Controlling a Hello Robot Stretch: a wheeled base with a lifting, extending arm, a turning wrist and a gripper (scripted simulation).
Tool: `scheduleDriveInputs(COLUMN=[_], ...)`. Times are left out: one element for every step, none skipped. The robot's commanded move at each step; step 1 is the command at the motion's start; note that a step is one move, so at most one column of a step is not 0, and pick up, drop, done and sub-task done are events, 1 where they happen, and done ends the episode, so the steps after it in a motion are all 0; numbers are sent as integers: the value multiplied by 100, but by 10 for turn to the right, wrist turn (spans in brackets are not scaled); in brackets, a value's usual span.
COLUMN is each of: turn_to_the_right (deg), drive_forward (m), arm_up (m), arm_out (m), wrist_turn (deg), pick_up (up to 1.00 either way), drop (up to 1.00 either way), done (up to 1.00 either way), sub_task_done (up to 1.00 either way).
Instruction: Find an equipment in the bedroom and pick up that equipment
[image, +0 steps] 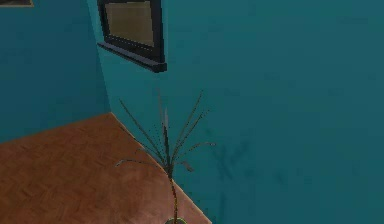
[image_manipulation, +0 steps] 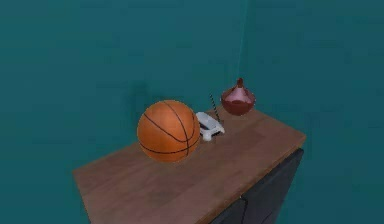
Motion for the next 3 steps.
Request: scheduleDriveInputs(turn_to_the_right=[0,0,0], drive_forward=[0,0,0], arm_up=[50,38,0], arm_out=[0,0,22], wrist_turn=[0,0,0], pick_up=[0,0,0], drop=[0,0,0], done=[0,0,0], sub_task_done=[0,0,0])
